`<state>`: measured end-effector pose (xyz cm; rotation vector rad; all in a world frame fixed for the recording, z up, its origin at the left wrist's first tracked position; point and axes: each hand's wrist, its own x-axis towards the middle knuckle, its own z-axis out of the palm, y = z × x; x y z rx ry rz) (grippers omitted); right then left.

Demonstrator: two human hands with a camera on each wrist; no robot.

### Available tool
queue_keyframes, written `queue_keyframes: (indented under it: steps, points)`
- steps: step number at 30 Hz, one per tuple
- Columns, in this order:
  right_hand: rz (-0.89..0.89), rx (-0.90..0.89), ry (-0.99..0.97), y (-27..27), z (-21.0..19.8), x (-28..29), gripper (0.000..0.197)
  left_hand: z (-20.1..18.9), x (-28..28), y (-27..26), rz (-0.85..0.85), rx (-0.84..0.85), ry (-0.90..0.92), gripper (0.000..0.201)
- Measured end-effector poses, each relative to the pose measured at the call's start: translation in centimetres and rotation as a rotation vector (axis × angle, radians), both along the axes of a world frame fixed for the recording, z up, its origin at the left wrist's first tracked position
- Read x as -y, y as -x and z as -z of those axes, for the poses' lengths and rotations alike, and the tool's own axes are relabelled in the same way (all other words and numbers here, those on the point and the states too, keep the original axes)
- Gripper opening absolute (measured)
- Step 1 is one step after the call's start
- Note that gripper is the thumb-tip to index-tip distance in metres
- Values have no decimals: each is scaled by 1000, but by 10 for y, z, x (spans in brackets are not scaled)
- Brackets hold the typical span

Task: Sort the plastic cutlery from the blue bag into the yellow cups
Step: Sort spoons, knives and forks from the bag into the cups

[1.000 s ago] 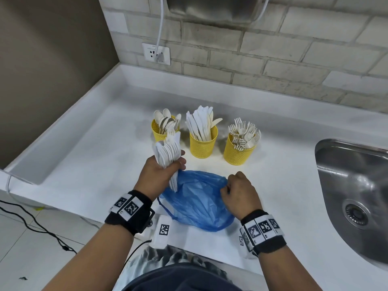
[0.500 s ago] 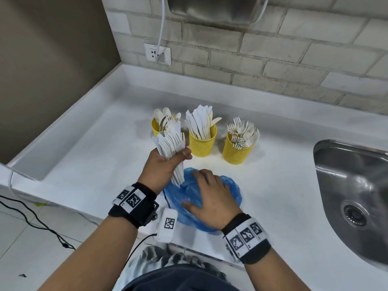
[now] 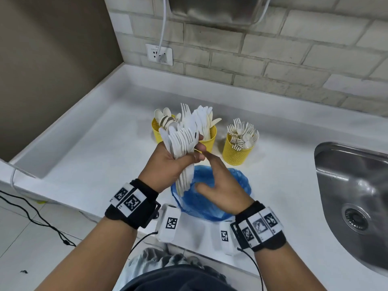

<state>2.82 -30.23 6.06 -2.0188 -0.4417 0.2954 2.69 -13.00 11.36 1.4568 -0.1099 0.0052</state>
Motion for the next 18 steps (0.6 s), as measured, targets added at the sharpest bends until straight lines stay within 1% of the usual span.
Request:
queue_keyframes:
  steps: [1,2,4,6,8,10,12,13,14,15,16,17,18]
  points:
    - [-36,-78,-189,-2,-5,-1,86,-2,3,0,31,7,-11,35]
    - [-74,-150,-327,-4,-7,-3,88,-3,6,1,59,7,-8,38]
    - [-134,-261,-474,-5,-10,-9,85,-6,14,3,102,-14,15,35]
    - [-133,-398,-597,-1,-15,-16,69,-8,19,3,129,-13,4,26]
    - [-101,-465,-694,2,-21,-22,48,-11,21,2,133,18,-70,23]
    - [-38,-432,-675,1,-22,-23,29,-14,20,0,140,31,-170,28]
    - [20,-377,-560,-3,-19,-23,14,-15,17,-5,107,29,-285,31]
    - [74,-347,-502,-5,-16,-24,11,-17,16,-7,78,40,-308,36]
    - [148,-306,-459,-6,-14,-25,8,-17,17,-9,44,53,-283,46]
    - [229,-247,-420,-7,-11,-26,5,-17,17,-11,5,55,-208,61]
    - [302,-172,-375,-10,-10,-28,6,-17,18,-13,-44,38,-106,78]
    - [351,-100,-314,-12,-8,-28,12,-18,19,-13,-85,28,-22,92]
    - [359,-43,-251,-15,-7,-29,18,-18,20,-14,-115,44,20,104]
